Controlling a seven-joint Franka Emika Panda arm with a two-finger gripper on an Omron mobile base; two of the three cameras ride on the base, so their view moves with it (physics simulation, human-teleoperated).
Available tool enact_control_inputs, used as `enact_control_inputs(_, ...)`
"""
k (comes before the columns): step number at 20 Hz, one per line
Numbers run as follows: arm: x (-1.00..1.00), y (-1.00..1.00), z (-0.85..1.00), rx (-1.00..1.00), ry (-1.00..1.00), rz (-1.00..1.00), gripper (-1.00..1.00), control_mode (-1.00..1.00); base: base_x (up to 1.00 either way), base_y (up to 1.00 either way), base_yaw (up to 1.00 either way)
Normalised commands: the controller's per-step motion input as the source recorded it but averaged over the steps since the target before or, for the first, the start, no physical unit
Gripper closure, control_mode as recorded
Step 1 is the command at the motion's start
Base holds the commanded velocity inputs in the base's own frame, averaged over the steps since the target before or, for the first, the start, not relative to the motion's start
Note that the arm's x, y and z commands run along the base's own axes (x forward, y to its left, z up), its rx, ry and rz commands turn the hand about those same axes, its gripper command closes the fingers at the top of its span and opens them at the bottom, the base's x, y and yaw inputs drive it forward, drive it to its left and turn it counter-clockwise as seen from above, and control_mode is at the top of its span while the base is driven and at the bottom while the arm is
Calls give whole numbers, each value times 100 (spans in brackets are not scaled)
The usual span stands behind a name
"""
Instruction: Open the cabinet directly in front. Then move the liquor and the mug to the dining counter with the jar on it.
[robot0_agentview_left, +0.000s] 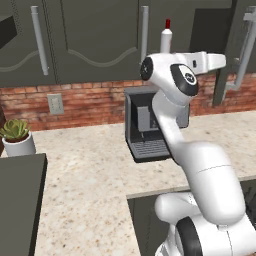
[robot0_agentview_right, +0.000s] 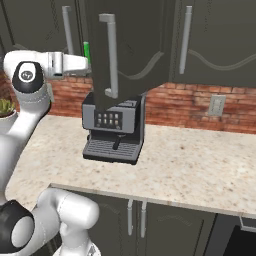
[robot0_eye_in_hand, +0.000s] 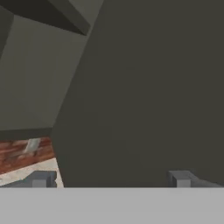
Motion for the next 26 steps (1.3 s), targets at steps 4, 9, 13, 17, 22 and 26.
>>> enact_control_inputs(4,0,-86,0,0,-6,-13,-100,-100,0,0,0)
enact_control_inputs(9,0,-100,0,0,-10,-6,-100,-100,0,0,0)
enact_control_inputs(13,0,-100,0,1,-11,-1,-100,-100,0,0,0)
enact_control_inputs(17,0,-66,0,4,-14,4,-100,-100,0,0,0)
enact_control_inputs(22,-20,15,3,0,-16,11,-100,-100,0,0,0)
enact_control_inputs(26,-61,93,18,0,-15,16,-100,-100,0,0,0)
